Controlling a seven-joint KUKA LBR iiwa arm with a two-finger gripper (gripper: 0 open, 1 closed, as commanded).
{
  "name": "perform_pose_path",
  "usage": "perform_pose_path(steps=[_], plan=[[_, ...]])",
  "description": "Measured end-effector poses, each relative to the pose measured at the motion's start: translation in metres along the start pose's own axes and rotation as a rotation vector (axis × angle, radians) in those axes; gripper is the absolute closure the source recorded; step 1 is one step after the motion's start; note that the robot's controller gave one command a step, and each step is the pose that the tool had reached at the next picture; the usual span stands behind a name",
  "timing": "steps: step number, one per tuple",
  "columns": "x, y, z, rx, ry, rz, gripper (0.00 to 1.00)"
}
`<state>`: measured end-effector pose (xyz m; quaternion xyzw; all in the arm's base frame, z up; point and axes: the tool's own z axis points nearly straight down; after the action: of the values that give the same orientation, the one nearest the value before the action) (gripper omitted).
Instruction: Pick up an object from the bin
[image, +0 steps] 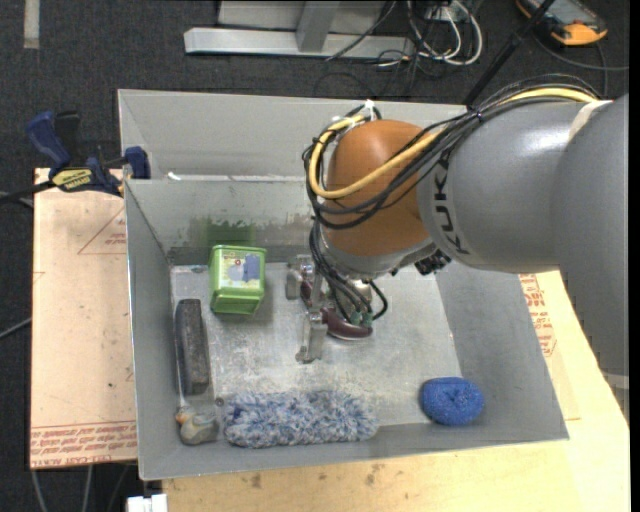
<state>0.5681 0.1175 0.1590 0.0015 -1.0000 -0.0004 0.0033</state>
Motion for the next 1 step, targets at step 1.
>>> perform_pose_path(steps=[1], plan=[[-0.0017,-0.0005,-0.0046,-0.001,-0.007,0.002,0.00]])
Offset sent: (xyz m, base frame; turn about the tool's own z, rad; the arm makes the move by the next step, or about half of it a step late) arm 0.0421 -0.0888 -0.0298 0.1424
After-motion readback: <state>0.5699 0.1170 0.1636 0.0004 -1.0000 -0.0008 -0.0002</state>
